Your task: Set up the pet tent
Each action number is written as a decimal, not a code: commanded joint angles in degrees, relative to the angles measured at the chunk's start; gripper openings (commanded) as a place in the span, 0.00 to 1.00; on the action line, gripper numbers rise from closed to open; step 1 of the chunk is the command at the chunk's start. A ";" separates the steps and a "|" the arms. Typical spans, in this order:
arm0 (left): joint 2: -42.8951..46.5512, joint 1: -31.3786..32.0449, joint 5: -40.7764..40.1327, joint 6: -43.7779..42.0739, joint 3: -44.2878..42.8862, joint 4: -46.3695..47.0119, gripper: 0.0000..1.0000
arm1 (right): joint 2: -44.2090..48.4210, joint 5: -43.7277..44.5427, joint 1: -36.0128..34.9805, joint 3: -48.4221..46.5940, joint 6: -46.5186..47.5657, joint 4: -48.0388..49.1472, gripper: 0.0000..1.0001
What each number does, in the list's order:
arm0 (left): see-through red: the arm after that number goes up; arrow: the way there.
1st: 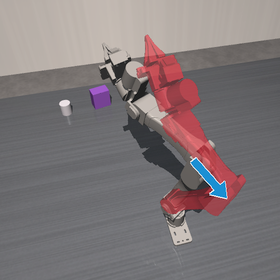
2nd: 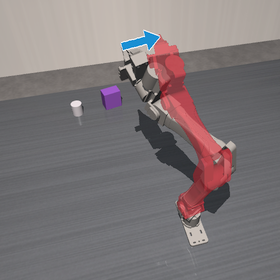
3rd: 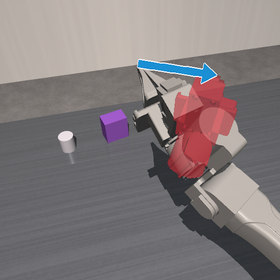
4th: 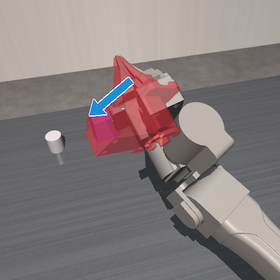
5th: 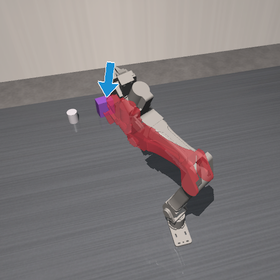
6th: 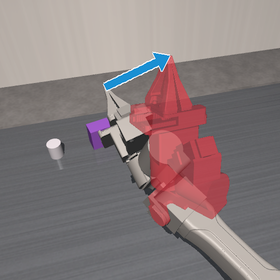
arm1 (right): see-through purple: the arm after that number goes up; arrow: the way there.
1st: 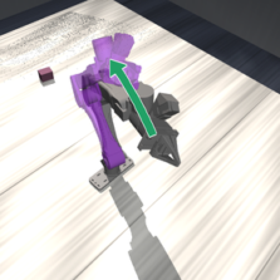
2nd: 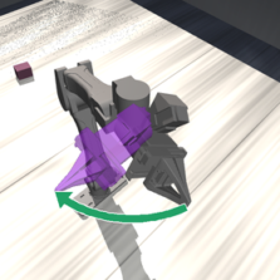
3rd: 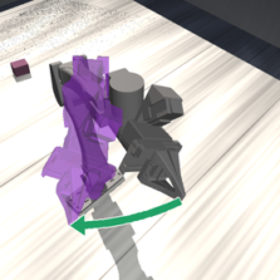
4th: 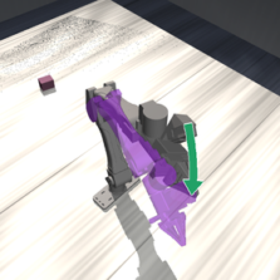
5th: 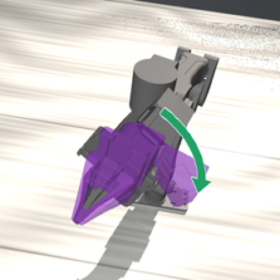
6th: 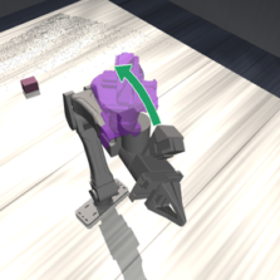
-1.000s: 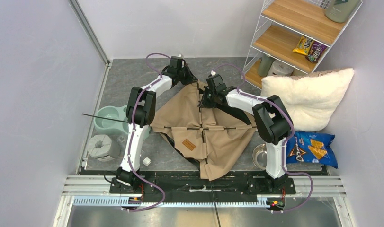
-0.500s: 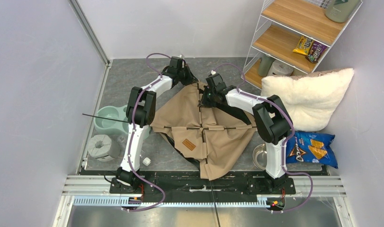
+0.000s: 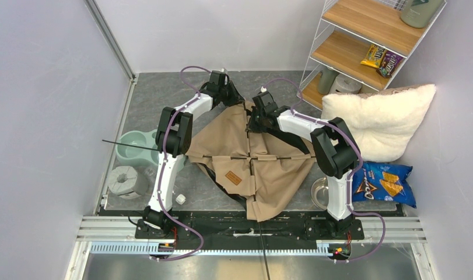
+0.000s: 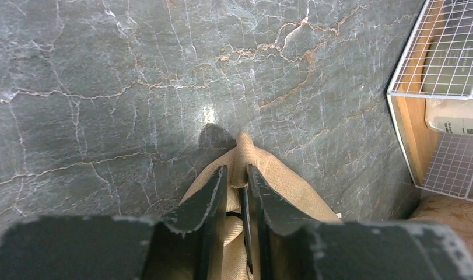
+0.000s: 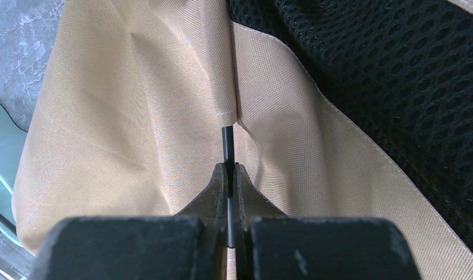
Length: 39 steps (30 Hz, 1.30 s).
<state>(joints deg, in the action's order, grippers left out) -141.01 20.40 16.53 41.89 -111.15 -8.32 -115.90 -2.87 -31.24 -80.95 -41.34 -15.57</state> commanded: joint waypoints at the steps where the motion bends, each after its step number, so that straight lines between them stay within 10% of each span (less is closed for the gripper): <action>1: 2.01 0.77 -0.02 -1.83 0.67 -2.24 0.30 | 1.39 5.55 0.68 -2.02 -0.28 0.26 0.00; 15: 3.73 0.74 0.25 -1.99 3.82 1.24 0.51 | -0.18 -2.17 0.57 -0.52 1.11 1.79 0.00; 39: 8.98 -0.75 -0.94 -0.86 11.07 4.05 0.53 | -2.76 4.74 1.71 -3.18 -7.47 -4.08 0.00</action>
<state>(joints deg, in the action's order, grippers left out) -136.57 20.47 16.51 41.89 -102.74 -4.36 -117.45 -3.33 -30.89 -83.46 -46.13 -18.70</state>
